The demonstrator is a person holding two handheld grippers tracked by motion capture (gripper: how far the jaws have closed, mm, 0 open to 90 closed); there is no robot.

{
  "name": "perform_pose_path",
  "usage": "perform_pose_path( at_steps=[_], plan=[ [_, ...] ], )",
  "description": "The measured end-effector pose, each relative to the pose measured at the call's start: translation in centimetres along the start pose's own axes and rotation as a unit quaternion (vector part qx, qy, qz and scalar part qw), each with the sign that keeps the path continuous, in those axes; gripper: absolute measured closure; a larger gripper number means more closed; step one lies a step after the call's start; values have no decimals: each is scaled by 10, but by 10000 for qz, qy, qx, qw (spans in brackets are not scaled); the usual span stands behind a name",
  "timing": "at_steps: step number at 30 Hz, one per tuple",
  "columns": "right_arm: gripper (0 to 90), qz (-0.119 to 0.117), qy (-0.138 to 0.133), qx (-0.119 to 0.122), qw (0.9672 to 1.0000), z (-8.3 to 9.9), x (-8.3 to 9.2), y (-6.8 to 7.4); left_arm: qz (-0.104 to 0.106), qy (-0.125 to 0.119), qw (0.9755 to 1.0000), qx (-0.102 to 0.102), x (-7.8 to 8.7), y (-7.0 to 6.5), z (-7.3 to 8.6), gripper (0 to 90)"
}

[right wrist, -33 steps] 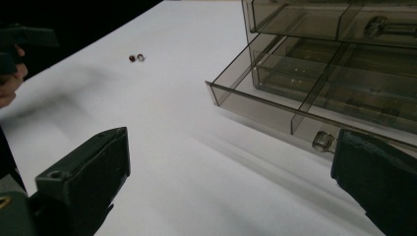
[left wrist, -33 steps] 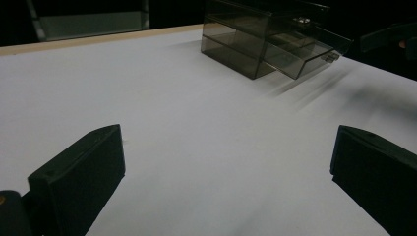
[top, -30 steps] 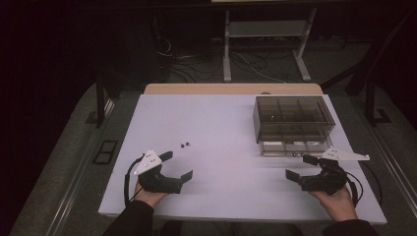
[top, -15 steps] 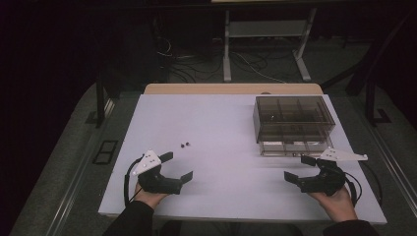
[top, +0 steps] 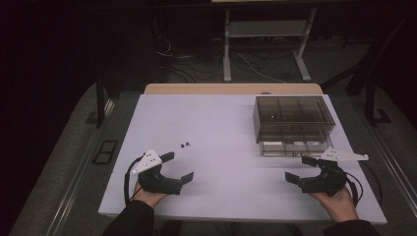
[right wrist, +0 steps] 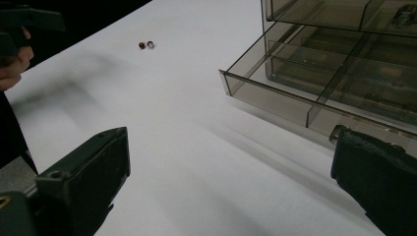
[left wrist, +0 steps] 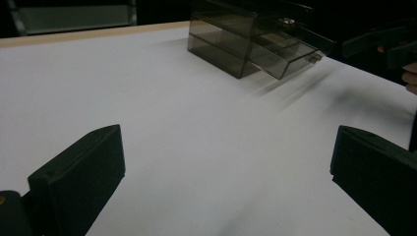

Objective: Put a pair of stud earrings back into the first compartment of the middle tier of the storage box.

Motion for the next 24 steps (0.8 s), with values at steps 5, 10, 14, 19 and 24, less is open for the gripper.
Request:
perform_pose_path(
  at_steps=[5,10,14,19,24],
  plan=[
    [7,-6,32,19,10000,-1,-2,1,51,167,9998,-43,0,-2,-4,0],
    [7,-18,73,23,10000,-2,-4,2,95,354,9993,-24,1,1,-10,0],
    [7,36,66,36,10000,-1,-3,2,80,460,9989,-18,5,5,-19,0],
    [7,38,31,27,10000,-1,-2,2,38,499,9987,-33,8,7,-30,0],
    [6,58,37,56,10000,0,-2,2,-16,587,9983,-51,8,11,-41,0]
  ],
)
Point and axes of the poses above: each handheld gripper's, and its own axes: x roughly backward along the jaws, z roughly out of its underside, y roughly to its left, the point moved 1 cm from there along -x, roughly forward along the jaws, and after that the axes turned 13 degrees about y, right-handed, at the moved point
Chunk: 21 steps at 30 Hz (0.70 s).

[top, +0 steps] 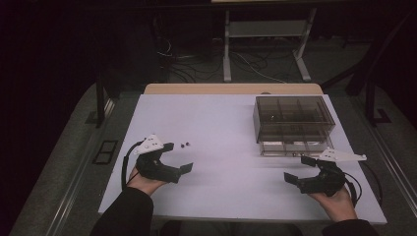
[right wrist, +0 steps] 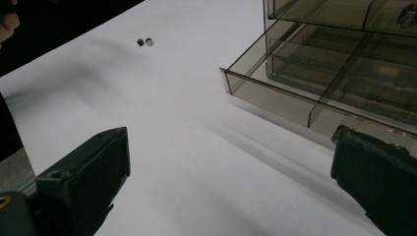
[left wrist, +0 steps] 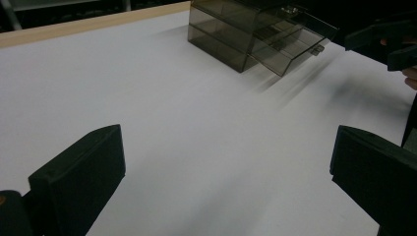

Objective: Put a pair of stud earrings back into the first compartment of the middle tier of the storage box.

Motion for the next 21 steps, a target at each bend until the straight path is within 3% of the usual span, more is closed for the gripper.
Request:
perform_pose_path(
  at_steps=[13,21],
  plan=[
    [7,40,2,23,10000,0,0,-1,-72,186,9996,220,-9,20,-13,0],
    [6,27,34,49,10000,0,-1,0,-184,268,9981,528,-18,37,-16,0]
  ],
)
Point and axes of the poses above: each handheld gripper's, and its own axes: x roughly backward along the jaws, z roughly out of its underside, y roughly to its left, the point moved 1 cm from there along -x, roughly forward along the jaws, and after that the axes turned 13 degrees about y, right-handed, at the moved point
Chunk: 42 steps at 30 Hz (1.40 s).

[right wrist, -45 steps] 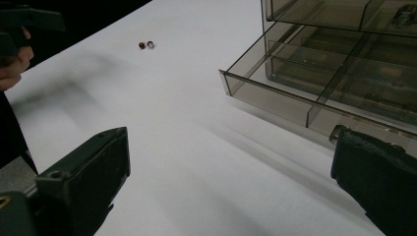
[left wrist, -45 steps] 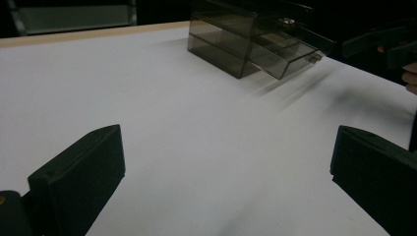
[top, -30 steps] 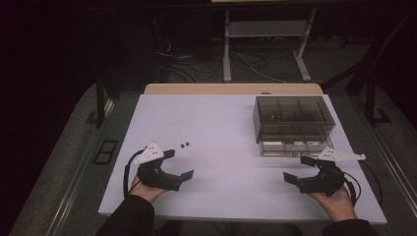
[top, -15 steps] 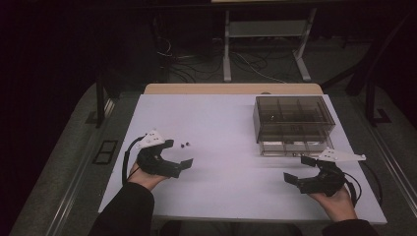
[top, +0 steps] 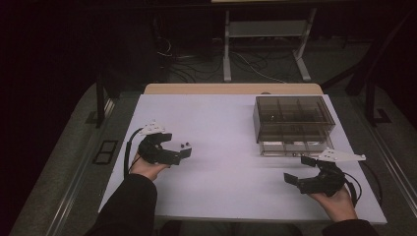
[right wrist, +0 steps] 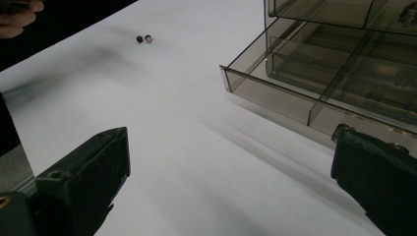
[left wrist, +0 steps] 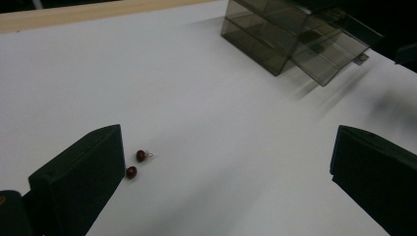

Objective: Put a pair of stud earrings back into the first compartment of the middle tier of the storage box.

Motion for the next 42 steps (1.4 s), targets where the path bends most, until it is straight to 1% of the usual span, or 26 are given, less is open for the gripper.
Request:
perform_pose_path(
  at_steps=[2,3,7,9,10,13,15,16,17,18,22,24,26,29,30,31,32,33,34,36,37,38,41,42],
  plan=[
    [6,2,3,-2,10000,0,0,0,-23,9,10000,39,-1,2,0,0],
    [7,4,7,1,10000,0,0,0,-57,-6,9999,113,-4,7,-1,0],
    [6,10,28,-9,10000,0,0,1,-122,-50,9994,311,-10,15,-2,0],
    [6,23,35,5,10000,0,0,0,-137,-37,9994,325,-11,17,-3,0],
    [6,23,36,9,10000,0,0,0,-176,-34,9991,390,-14,21,-3,0],
    [7,18,39,13,10000,0,-1,0,-207,-44,9985,511,-17,27,-3,0],
    [7,12,47,20,10000,0,-1,0,-227,-50,9983,543,-19,28,-3,7],
    [7,14,46,16,10000,0,-1,0,-281,-54,9977,608,-21,32,-3,17],
    [7,14,46,16,10000,0,-1,0,-281,-54,9977,608,-21,32,-3,24],
    [7,11,44,23,10000,0,-1,0,-314,-25,9971,689,-24,36,-3,25],
    [7,17,40,37,10000,0,-1,0,-363,64,9963,772,-29,42,-2,35],
    [6,19,46,35,10000,0,-1,0,-396,99,9952,887,-34,47,-2,51],
    [7,12,55,25,10000,0,-1,0,-403,143,9948,920,-35,49,-1,58],
    [7,9,59,32,10000,0,-1,0,-475,264,9928,1064,-42,55,0,113],
    [7,9,57,34,10000,0,-1,0,-492,319,9924,1081,-43,56,1,128],
    [7,9,57,34,10000,0,-1,0,-492,319,9924,1081,-43,56,1,138],
    [6,9,59,39,10000,0,-1,0,-521,367,9916,1129,-47,58,2,148],
    [6,8,59,37,10000,0,-1,0,-549,419,9916,1092,-48,60,2,162],
    [6,11,57,34,10000,0,-1,0,-599,471,9910,1099,-50,60,3,182],
    [7,12,53,31,10000,0,-1,-1,-644,582,9909,1028,-53,60,4,221],
    [7,11,53,30,10000,1,-1,-1,-644,582,9909,1028,-53,60,4,240],
    [7,15,53,34,10000,0,0,-1,-674,664,9906,983,-55,60,4,259],
    [7,13,57,37,10000,0,-1,-1,-693,714,9906,944,-58,58,5,317],
    [7,13,57,37,10000,0,-1,-1,-717,742,9905,907,-59,58,5,317]
  ],
)
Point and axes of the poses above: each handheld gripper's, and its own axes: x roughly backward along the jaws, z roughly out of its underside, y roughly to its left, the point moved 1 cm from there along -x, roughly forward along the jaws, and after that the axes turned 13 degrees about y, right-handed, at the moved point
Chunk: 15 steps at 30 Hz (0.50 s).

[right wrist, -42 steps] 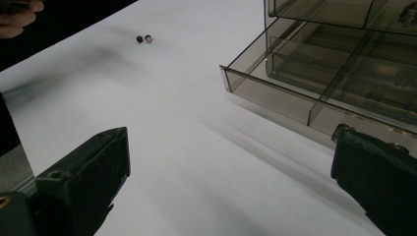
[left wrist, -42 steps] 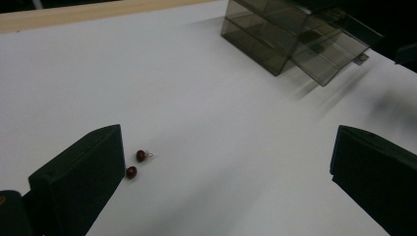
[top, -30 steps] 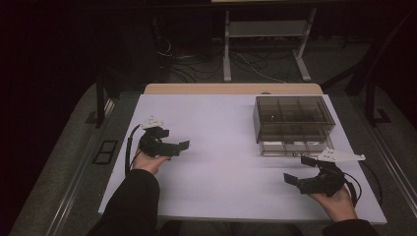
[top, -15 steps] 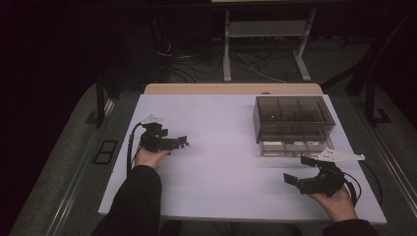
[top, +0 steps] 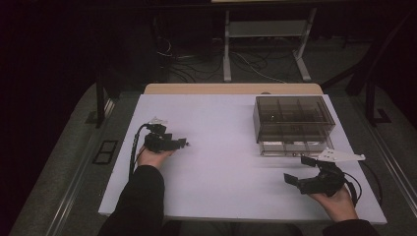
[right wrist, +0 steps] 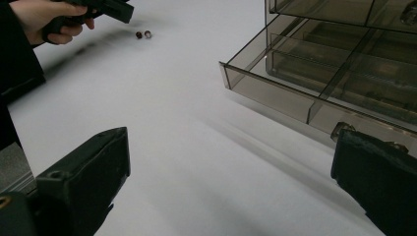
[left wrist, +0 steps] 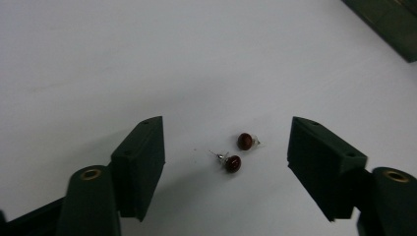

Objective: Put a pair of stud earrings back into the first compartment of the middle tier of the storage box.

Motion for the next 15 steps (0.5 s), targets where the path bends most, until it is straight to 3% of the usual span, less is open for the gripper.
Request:
perform_pose_path(
  at_steps=[5,15],
  plan=[
    [7,-16,9,8,10000,0,0,0,-251,165,9994,-153,-6,-4,0,480],
    [6,-17,16,22,10000,0,-1,0,-336,300,9983,-373,-14,-11,1,604]
  ],
)
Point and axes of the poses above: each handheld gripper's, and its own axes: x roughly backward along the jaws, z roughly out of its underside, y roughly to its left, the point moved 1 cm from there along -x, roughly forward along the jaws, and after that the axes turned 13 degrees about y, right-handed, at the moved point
